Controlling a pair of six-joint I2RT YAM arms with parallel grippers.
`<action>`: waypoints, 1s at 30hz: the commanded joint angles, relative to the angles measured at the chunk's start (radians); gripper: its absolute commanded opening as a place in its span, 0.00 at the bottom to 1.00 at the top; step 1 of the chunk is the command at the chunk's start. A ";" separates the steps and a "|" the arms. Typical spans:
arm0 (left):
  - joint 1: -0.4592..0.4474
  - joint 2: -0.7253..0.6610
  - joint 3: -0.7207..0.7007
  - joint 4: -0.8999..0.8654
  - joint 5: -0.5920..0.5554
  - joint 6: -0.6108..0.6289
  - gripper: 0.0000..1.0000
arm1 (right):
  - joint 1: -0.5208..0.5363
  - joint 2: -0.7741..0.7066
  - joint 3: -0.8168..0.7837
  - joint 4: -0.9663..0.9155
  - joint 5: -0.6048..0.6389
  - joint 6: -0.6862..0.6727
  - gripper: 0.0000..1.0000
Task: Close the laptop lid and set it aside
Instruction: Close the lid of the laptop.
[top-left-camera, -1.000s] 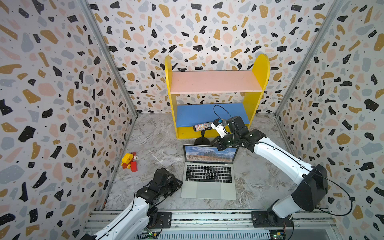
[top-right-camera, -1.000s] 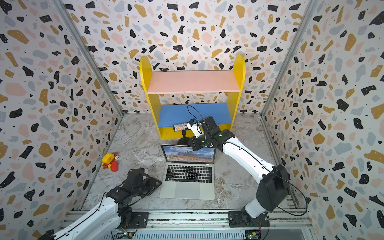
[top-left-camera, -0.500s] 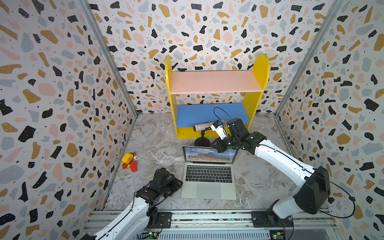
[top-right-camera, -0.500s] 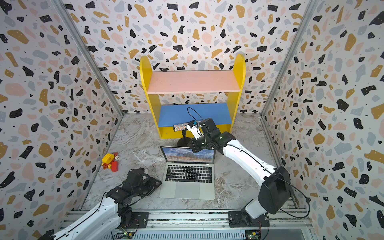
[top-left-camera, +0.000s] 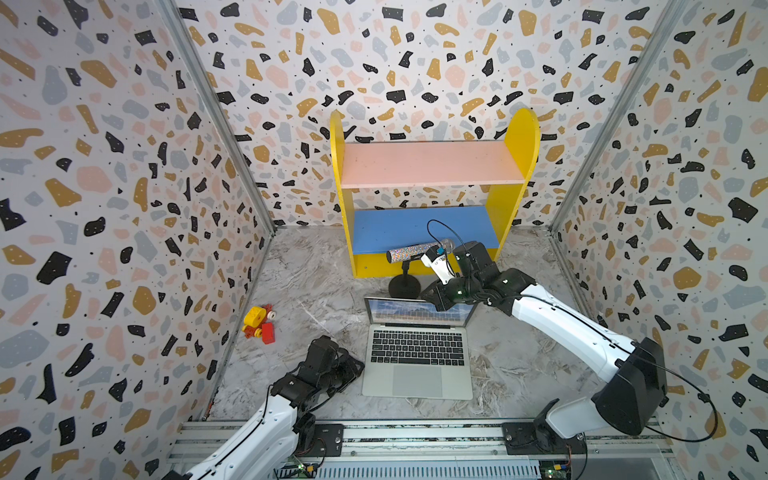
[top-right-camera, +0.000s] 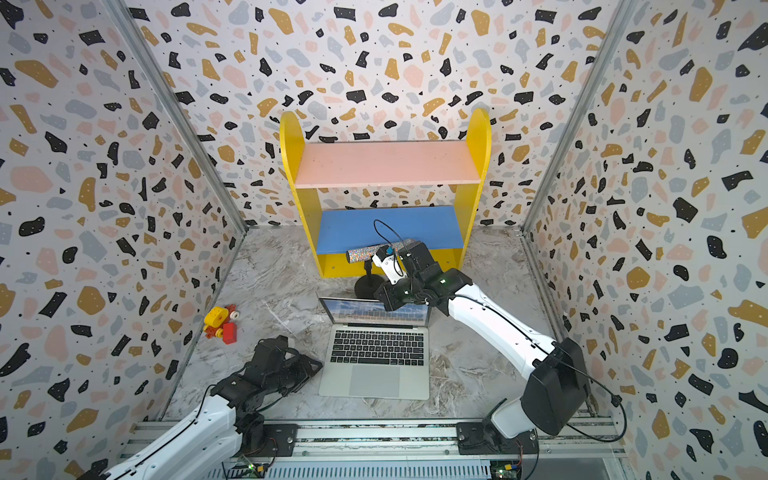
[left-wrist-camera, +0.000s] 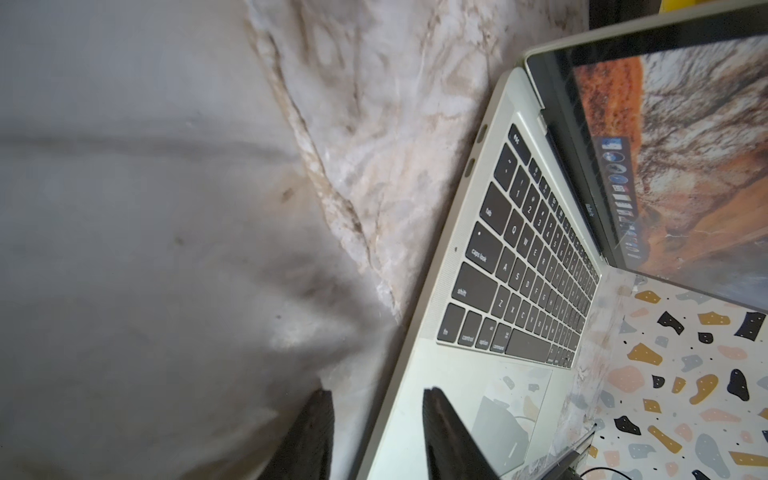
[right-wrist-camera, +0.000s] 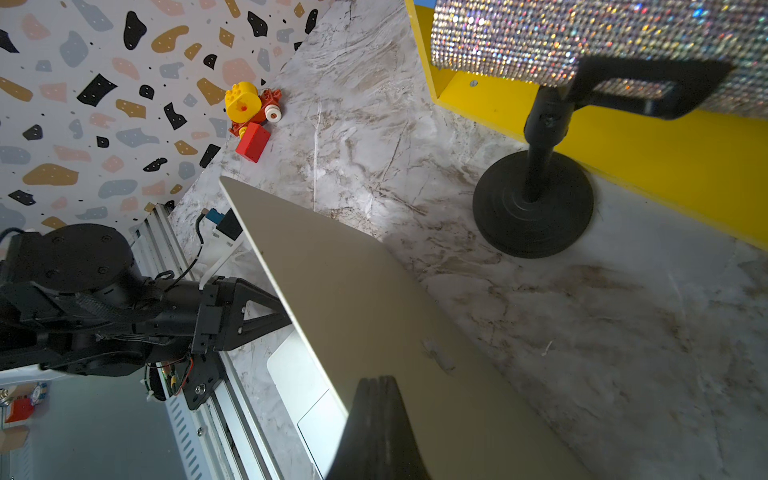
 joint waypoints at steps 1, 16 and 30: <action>-0.003 -0.019 -0.002 -0.038 -0.022 0.012 0.40 | 0.027 -0.018 -0.028 -0.095 -0.017 0.006 0.00; -0.003 -0.121 0.039 -0.103 -0.024 0.046 0.44 | 0.040 -0.051 -0.073 -0.096 -0.005 0.015 0.00; -0.003 -0.172 0.098 -0.175 -0.051 0.083 0.39 | 0.049 -0.060 -0.086 -0.097 -0.005 0.027 0.00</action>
